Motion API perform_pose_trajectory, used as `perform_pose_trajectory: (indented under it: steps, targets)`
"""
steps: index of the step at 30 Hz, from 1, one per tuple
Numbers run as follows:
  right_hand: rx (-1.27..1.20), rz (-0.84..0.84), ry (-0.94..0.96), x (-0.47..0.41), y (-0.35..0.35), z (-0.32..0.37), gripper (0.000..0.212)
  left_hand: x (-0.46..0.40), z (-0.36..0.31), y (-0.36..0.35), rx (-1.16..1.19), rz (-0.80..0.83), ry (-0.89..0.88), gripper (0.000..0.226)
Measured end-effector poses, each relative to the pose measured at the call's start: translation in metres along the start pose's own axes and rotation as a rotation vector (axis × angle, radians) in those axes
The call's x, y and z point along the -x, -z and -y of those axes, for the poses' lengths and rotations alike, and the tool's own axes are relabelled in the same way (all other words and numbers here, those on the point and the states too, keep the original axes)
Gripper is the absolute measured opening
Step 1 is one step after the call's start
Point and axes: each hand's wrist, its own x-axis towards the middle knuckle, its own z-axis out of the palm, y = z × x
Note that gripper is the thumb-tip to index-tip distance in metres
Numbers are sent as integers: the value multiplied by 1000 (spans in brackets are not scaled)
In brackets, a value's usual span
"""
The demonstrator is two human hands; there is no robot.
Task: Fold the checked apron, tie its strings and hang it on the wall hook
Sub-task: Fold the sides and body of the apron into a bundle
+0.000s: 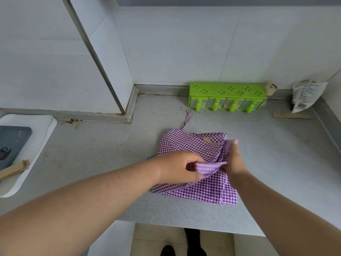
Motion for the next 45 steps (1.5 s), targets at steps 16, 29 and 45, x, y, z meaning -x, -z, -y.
perform_pose_trajectory:
  steps: [16, 29, 45]
  targets:
    - [839, -195, -8, -6, 39, -19, 60, -24, 75, -31, -548, 167, 384, 88]
    - [1636, 292, 395, 9, 19, -47, 92, -16, 122, -40, -82, -242, 719, 68]
    - [1709, 351, 415, -4, 37, -19, 89, -55, 133, -23, -438, -308, 493, 20]
